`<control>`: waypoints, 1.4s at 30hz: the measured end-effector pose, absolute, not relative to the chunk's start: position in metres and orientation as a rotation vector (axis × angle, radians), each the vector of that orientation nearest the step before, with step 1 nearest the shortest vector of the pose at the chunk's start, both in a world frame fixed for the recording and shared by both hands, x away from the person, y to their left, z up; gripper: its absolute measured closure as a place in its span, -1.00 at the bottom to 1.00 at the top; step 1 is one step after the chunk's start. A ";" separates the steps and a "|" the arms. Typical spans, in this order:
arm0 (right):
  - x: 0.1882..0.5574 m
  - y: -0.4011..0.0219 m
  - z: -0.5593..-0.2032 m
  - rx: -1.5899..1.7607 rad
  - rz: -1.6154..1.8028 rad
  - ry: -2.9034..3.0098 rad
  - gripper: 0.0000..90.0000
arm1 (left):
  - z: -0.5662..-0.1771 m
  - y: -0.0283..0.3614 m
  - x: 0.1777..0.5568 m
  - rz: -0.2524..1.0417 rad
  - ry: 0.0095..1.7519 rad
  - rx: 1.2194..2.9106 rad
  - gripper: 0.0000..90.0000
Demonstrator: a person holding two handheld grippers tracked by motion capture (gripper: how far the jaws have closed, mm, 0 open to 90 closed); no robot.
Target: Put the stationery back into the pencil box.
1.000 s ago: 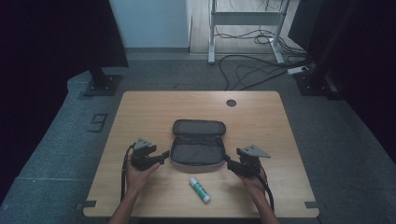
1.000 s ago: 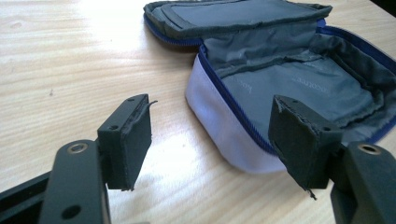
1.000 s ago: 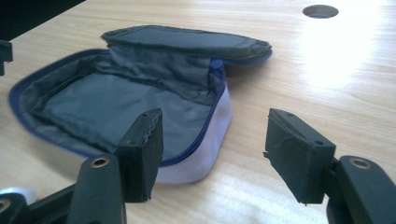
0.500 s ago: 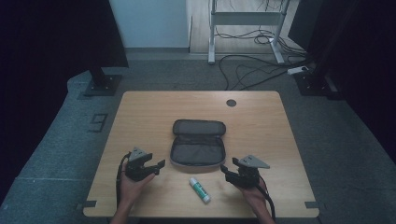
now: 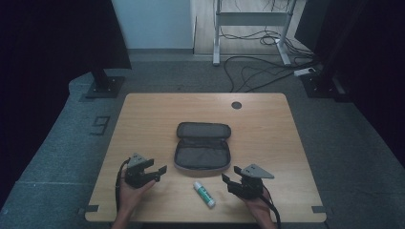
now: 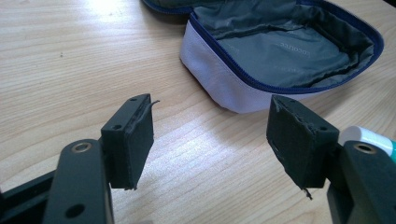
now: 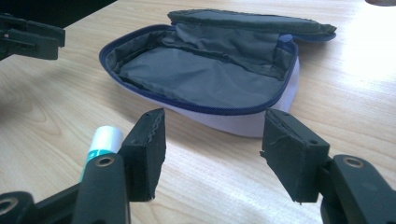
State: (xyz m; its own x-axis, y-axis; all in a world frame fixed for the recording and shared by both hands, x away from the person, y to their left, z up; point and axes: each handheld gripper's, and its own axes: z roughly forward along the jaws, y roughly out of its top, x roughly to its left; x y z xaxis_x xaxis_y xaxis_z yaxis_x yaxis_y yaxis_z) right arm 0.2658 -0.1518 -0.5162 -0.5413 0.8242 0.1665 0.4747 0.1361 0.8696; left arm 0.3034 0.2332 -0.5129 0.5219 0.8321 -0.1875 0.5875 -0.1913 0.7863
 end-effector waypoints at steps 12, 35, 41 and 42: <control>0.255 -0.130 -0.520 1.194 1.359 2.152 -0.07 | -0.524 0.232 0.302 0.309 1.174 1.919 -0.28; 0.244 -0.084 -0.537 1.083 1.300 2.320 0.01 | -0.526 0.234 0.301 0.308 1.182 1.921 -0.28; 0.244 -0.075 -0.545 1.074 1.244 2.360 0.03 | -0.526 0.235 0.300 0.310 1.183 1.921 -0.28; 0.245 -0.073 -0.547 1.080 1.226 2.369 0.04 | -0.526 0.235 0.300 0.309 1.185 1.920 -0.28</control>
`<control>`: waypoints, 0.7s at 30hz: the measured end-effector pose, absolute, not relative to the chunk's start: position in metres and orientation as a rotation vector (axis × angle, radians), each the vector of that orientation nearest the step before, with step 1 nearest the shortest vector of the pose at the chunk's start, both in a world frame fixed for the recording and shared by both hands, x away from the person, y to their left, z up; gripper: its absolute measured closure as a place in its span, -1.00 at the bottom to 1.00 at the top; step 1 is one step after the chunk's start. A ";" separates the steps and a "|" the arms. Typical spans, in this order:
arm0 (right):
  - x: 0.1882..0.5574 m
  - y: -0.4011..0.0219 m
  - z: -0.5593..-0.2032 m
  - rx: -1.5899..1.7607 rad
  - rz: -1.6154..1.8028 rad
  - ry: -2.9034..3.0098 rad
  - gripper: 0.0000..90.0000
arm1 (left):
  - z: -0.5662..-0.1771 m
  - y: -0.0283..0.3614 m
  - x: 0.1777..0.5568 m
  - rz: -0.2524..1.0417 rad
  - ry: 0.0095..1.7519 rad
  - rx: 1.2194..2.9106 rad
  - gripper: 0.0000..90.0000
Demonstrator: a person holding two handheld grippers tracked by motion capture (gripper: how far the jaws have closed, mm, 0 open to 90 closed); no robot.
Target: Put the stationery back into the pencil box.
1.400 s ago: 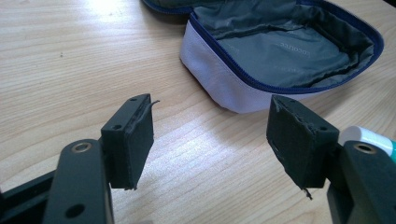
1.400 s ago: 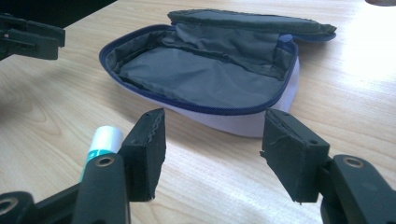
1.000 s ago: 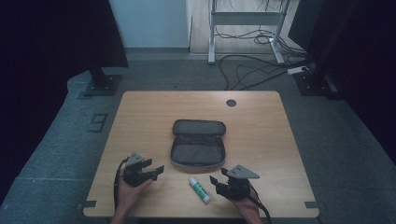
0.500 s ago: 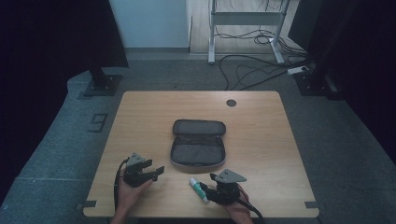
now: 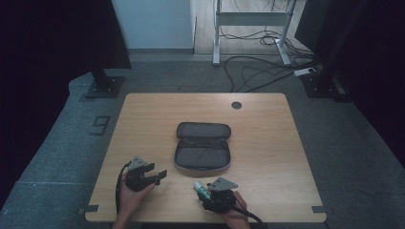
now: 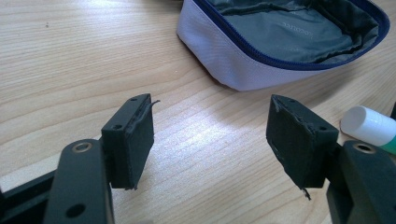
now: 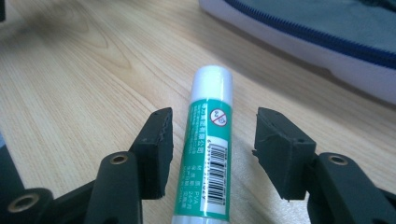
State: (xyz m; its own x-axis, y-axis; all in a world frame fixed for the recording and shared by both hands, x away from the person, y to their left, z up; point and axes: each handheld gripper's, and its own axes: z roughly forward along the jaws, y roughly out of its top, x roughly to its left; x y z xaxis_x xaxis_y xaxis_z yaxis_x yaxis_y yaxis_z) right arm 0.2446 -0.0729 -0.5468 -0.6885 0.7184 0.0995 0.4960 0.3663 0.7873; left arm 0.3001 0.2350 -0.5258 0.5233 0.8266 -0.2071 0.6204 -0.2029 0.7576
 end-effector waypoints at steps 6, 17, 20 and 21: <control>0.245 -0.070 -0.551 1.082 1.174 2.383 0.12 | -0.526 0.236 0.300 0.306 1.186 1.920 -0.28; 0.243 -0.072 -0.552 1.070 1.128 2.347 0.43 | -0.527 0.235 0.300 0.307 1.185 1.926 -0.28; 0.244 -0.074 -0.552 1.064 1.135 2.358 0.44 | -0.528 0.235 0.300 0.303 1.185 1.930 -0.28; 0.244 -0.074 -0.552 1.064 1.135 2.358 0.44 | -0.528 0.235 0.300 0.303 1.185 1.930 -0.28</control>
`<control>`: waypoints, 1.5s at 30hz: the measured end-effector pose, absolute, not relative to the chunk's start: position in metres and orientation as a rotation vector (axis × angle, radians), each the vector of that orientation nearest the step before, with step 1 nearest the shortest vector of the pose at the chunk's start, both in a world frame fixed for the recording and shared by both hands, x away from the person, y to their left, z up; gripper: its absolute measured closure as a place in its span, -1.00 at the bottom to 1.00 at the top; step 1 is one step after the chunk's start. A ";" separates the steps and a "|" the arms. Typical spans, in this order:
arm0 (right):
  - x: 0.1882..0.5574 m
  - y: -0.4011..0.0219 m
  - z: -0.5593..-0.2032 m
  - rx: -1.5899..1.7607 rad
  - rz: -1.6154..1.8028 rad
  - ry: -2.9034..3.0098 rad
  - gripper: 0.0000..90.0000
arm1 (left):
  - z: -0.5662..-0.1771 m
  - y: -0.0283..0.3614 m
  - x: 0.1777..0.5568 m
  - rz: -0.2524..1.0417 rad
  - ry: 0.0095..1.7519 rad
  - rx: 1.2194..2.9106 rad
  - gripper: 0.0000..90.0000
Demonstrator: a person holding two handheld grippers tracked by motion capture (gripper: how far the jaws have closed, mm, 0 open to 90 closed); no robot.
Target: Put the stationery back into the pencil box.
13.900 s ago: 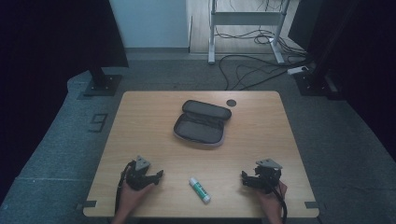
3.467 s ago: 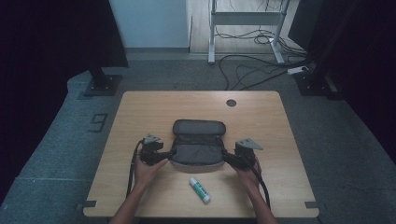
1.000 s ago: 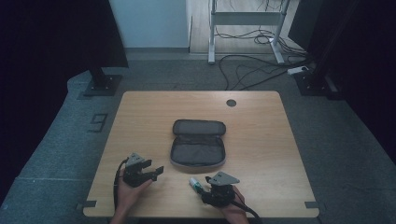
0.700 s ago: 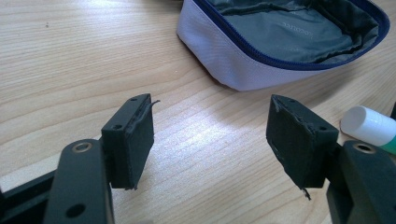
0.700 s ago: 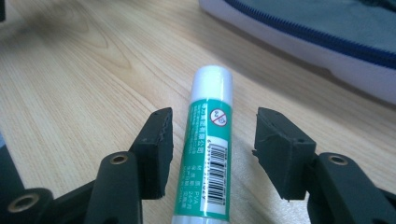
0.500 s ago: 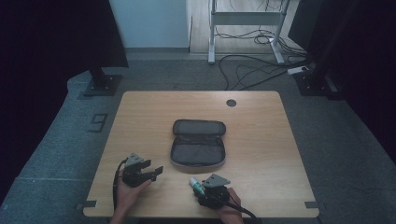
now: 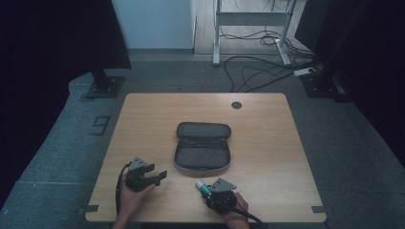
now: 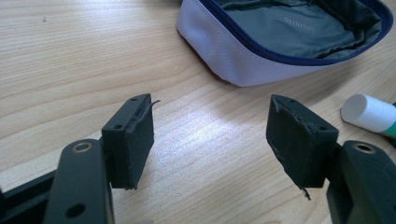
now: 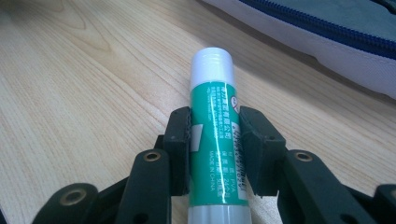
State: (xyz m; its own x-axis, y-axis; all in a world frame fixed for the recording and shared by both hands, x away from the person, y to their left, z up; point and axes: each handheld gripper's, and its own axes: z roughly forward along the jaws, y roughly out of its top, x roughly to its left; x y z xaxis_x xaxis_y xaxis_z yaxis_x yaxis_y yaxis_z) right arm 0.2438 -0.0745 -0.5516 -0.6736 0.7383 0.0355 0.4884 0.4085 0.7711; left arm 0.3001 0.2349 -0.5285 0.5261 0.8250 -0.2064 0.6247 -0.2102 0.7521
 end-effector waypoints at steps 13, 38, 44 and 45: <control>0.247 -0.084 -0.540 1.065 1.199 2.348 0.45 | -0.528 0.238 0.300 0.306 1.193 1.925 -0.28; 0.263 -0.093 -0.506 1.056 1.302 2.246 0.45 | -0.530 0.237 0.300 0.299 1.200 1.926 -0.27; 0.268 -0.097 -0.501 1.053 1.310 2.229 0.45 | -0.530 0.237 0.300 0.296 1.198 1.931 -0.27; 0.269 -0.098 -0.500 1.053 1.313 2.227 0.45 | -0.530 0.236 0.300 0.296 1.197 1.932 -0.27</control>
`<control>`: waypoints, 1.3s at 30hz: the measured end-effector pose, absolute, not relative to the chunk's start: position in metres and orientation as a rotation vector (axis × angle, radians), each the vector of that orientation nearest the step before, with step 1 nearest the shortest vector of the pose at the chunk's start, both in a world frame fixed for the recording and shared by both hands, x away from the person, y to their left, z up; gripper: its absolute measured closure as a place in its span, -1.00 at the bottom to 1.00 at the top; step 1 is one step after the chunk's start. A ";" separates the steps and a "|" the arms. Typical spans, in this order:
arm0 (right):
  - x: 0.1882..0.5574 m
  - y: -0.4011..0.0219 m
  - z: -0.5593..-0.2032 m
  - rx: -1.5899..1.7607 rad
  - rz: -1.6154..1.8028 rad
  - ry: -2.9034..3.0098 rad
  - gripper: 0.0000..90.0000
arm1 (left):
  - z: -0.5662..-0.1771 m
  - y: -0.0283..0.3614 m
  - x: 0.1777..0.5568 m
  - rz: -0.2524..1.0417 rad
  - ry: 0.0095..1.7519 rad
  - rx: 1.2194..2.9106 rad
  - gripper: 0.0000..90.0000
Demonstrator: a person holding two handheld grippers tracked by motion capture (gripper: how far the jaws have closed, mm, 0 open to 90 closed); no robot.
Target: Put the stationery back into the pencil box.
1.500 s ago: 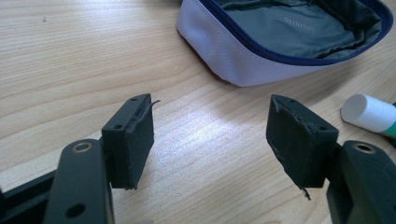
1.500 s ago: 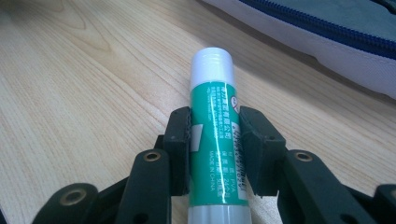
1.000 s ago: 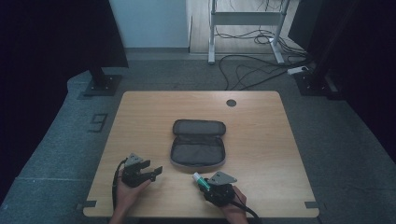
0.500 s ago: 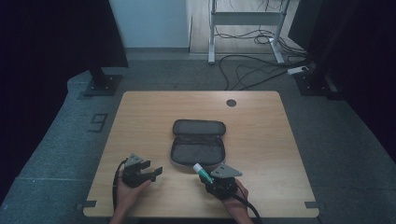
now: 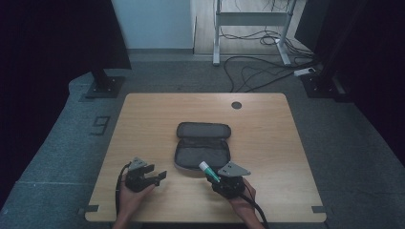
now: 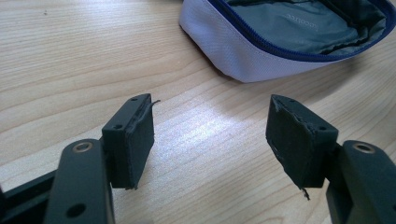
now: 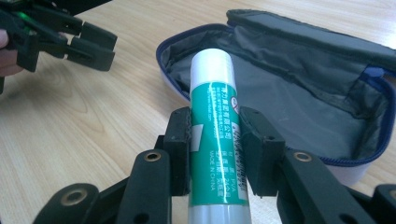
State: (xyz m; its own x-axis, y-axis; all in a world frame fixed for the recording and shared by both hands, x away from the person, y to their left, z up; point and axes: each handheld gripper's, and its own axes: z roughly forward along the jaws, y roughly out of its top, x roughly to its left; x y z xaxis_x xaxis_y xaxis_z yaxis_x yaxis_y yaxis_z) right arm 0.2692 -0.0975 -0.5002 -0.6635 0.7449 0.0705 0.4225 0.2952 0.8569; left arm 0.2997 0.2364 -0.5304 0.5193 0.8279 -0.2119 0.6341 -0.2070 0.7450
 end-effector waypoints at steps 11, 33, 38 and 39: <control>0.279 -0.103 -0.485 1.047 1.351 2.196 0.45 | -0.531 0.234 0.299 0.288 1.193 1.936 -0.28; 0.326 -0.093 -0.484 1.047 1.287 2.220 0.45 | -0.532 0.233 0.299 0.280 1.189 1.937 -0.27; 0.339 -0.090 -0.491 1.070 1.257 2.228 0.45 | -0.532 0.232 0.299 0.276 1.190 1.940 -0.27; 0.340 -0.090 -0.491 1.070 1.254 2.230 0.45 | -0.532 0.232 0.299 0.276 1.190 1.940 -0.27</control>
